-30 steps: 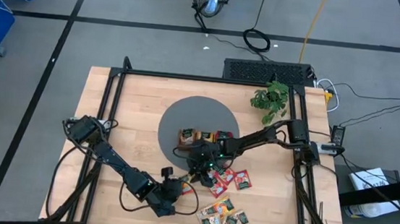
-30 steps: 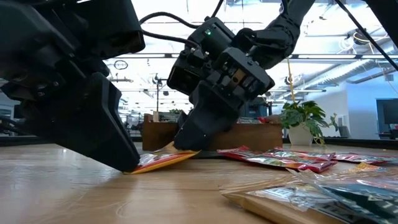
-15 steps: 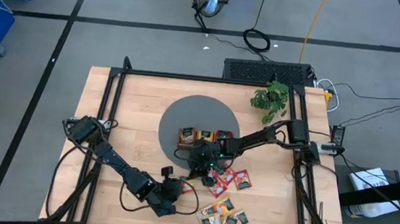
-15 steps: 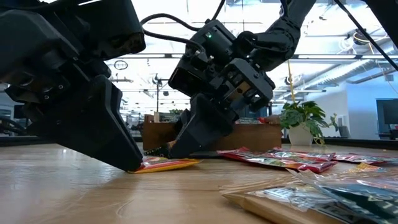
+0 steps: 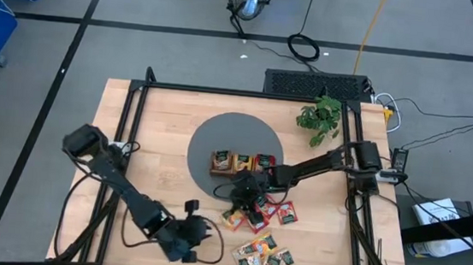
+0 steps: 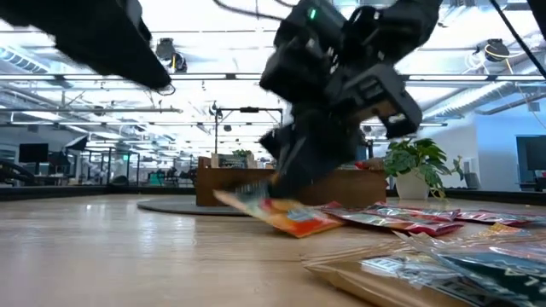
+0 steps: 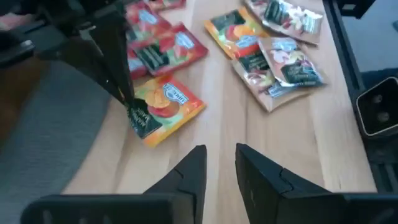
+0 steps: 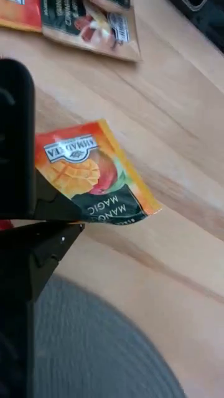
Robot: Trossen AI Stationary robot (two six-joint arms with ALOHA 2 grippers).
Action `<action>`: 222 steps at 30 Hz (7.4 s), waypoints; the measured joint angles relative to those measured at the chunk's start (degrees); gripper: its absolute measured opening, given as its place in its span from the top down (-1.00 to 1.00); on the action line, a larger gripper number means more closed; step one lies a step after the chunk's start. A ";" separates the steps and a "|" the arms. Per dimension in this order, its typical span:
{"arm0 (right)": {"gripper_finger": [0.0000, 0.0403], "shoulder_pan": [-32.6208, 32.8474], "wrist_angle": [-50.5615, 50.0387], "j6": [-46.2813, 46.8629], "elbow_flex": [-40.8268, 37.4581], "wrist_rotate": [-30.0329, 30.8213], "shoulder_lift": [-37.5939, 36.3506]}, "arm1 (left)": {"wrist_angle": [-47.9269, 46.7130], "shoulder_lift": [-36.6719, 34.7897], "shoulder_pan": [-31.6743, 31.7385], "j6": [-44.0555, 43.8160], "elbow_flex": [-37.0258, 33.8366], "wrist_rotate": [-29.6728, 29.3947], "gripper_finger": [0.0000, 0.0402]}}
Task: Pick & Place Tea
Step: Put the yellow tea bag into the middle section of the wooden organizer, then put the brown tea bag into the left section of the wooden organizer
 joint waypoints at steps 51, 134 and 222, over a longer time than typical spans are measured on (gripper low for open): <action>1.00 -11.68 24.95 7.48 -29.16 25.05 -27.06 | -2.03 0.56 7.25 8.59 -10.01 -22.94 0.56; 0.38 25.23 29.33 16.55 -44.24 12.08 -38.53 | 21.96 0.51 11.81 12.50 -9.97 -8.42 0.56; 0.50 11.32 32.44 19.35 -20.35 19.31 -7.26 | 20.47 11.57 8.75 -12.67 -9.81 1.40 0.56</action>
